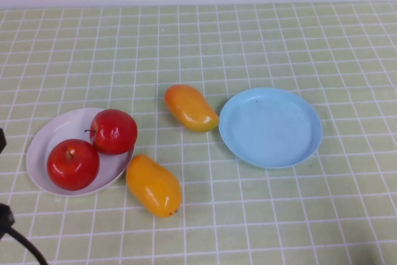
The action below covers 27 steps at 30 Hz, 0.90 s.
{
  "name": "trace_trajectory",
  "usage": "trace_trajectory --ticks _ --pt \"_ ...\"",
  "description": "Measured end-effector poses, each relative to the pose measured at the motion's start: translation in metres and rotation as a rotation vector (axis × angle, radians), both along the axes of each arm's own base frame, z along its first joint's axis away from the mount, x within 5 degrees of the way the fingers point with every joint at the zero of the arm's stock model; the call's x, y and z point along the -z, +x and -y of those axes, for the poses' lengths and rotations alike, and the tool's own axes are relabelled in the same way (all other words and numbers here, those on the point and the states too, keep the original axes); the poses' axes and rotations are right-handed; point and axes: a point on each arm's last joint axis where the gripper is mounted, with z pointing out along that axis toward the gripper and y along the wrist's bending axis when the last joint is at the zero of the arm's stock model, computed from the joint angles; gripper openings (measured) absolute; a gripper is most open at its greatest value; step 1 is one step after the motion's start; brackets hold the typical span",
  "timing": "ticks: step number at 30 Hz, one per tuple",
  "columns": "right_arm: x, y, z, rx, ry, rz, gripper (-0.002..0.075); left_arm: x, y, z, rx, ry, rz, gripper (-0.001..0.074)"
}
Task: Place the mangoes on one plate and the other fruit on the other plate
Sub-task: Put another type of fruit in the right plate
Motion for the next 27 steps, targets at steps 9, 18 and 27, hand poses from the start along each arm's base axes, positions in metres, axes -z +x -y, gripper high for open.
trace_trajectory --ticks 9,18,27 --pt "0.0 0.0 0.0 0.0 0.0 0.0 -0.0016 0.053 -0.001 0.002 0.025 -0.086 0.257 0.0004" --pt "0.0 0.0 0.0 0.0 0.0 0.0 -0.0016 0.1 -0.026 -0.016 -0.079 -0.133 0.345 0.0004" --pt "0.0 0.0 0.0 0.0 0.002 0.0 -0.0016 0.125 -0.036 -0.021 -0.119 -0.12 0.222 0.0004"
